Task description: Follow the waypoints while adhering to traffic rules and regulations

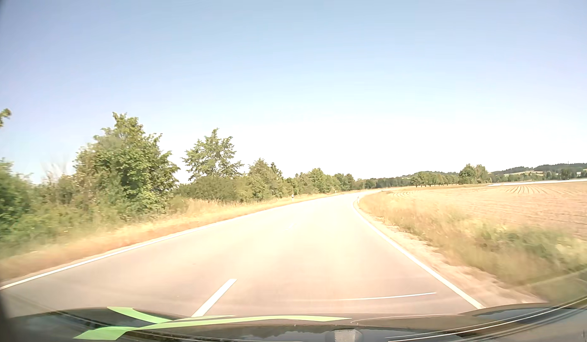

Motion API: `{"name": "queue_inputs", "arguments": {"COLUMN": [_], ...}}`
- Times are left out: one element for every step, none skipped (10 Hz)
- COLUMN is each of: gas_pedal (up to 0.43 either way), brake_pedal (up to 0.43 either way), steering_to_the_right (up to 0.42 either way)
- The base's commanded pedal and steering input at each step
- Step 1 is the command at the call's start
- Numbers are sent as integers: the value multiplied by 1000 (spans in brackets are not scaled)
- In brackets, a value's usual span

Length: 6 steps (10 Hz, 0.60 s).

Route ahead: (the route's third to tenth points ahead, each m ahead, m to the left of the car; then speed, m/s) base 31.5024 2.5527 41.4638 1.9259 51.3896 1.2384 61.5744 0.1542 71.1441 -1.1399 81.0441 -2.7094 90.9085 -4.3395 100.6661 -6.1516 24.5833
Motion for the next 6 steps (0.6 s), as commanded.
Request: {"name": "queue_inputs", "arguments": {"gas_pedal": [260, 228, 228, 228, 220, 220], "brake_pedal": [0, 0, 0, 0, 0, 0], "steering_to_the_right": [13, 13, 13, 13, 12, 13]}}
